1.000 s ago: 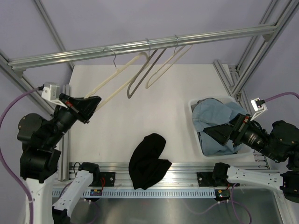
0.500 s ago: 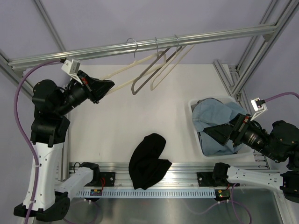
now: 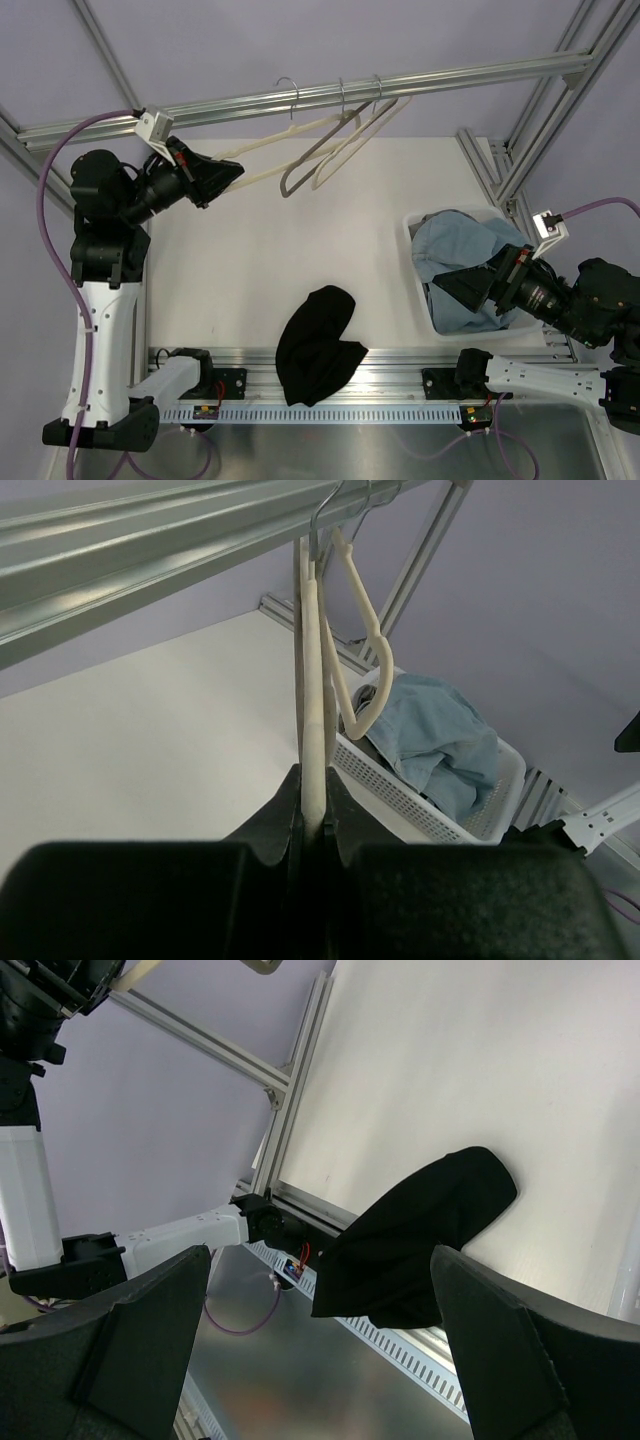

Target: Remove the skirt from the hanger

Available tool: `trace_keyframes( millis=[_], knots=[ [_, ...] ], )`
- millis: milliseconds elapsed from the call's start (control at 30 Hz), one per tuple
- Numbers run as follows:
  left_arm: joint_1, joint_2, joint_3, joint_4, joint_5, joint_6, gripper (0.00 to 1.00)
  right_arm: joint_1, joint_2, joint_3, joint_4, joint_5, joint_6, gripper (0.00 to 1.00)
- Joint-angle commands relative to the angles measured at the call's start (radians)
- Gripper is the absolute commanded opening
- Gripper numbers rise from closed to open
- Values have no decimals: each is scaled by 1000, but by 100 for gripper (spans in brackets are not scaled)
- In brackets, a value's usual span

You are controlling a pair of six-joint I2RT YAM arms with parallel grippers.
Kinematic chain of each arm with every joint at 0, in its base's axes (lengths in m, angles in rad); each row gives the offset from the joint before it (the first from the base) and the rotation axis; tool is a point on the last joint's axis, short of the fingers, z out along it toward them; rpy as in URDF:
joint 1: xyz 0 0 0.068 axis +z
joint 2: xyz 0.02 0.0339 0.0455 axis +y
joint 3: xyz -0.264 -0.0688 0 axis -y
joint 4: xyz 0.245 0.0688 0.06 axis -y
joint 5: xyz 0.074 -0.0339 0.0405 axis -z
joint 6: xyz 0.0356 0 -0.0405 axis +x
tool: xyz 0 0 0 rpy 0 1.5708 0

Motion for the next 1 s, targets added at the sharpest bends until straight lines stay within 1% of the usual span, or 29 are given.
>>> trace_keyframes(
  millis=[0,200,233,433,567,600,733,800,833,867,967],
  knots=[
    [34,-5,-27,127,92,-70,0,7,15,-5,32,11,-3,100],
    [69,-10,-102,187,119,-125,0,7,7,-6,37,2,-3,100],
    [94,-8,-111,195,127,-134,0,5,9,-3,37,2,-3,99],
    [135,-36,-203,258,161,-177,0,5,44,26,24,-7,-14,99],
    [143,-54,-239,250,156,-176,0,7,50,12,44,-27,-3,99],
    [144,-57,-249,243,149,-171,1,5,49,8,56,-29,0,99],
    [149,-97,-314,261,133,-194,10,5,53,1,67,-26,3,99],
    [147,-123,-334,253,121,-186,13,5,64,8,57,-23,2,99],
    [147,-129,-347,246,116,-180,16,7,69,14,52,-20,0,99],
    [147,-137,-351,223,110,-176,24,7,78,14,47,-17,0,99],
    [147,-154,-351,180,87,-157,40,5,87,-2,47,-15,-5,100]
  ],
)
